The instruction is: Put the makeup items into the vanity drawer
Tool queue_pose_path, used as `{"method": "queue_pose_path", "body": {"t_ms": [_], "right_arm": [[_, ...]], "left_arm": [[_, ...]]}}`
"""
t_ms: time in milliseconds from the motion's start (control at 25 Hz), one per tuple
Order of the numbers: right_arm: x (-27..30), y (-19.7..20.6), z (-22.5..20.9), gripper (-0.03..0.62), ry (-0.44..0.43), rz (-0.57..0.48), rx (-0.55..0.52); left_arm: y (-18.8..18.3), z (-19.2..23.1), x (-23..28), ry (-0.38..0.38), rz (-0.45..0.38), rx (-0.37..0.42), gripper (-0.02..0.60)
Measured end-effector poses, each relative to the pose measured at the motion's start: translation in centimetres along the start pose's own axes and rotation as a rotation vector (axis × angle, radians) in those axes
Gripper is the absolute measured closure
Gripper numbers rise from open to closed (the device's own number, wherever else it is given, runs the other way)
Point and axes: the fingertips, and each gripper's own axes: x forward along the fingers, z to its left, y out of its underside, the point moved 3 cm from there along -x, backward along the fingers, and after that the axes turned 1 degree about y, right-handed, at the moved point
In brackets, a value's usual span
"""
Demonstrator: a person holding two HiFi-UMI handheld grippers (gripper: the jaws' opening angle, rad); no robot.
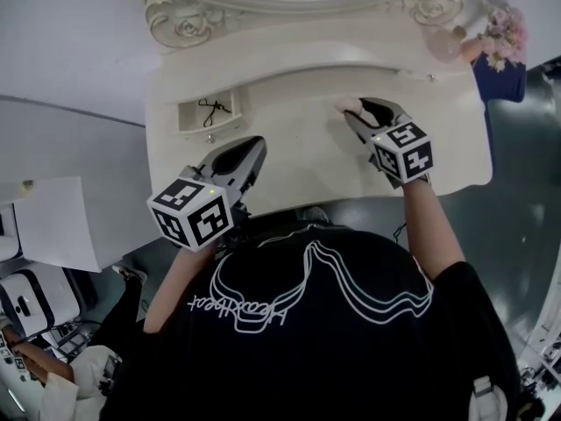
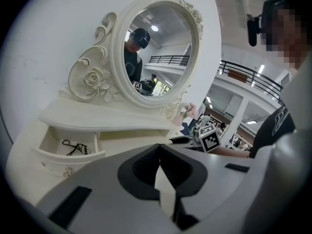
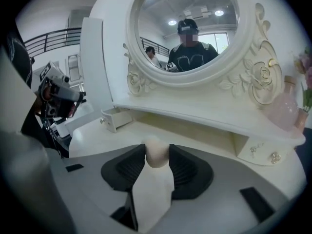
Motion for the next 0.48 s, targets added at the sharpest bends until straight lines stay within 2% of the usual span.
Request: {"method": "queue_pose_path", "body": {"t_ms": [200, 480], "right_arm": [[-1.3, -3.5, 1.4, 0.436, -0.037, -0.095, 0.026], [-2.2, -8.3, 4.9, 0.436, -0.088, -0.156, -0.033]], "left_arm": [[-0.4, -0.2, -1.0, -0.005, -0.03, 0.005, 0.575], [-1.1, 0.5, -3.4, -0.033, -0.078, -0.005, 0.575]]}}
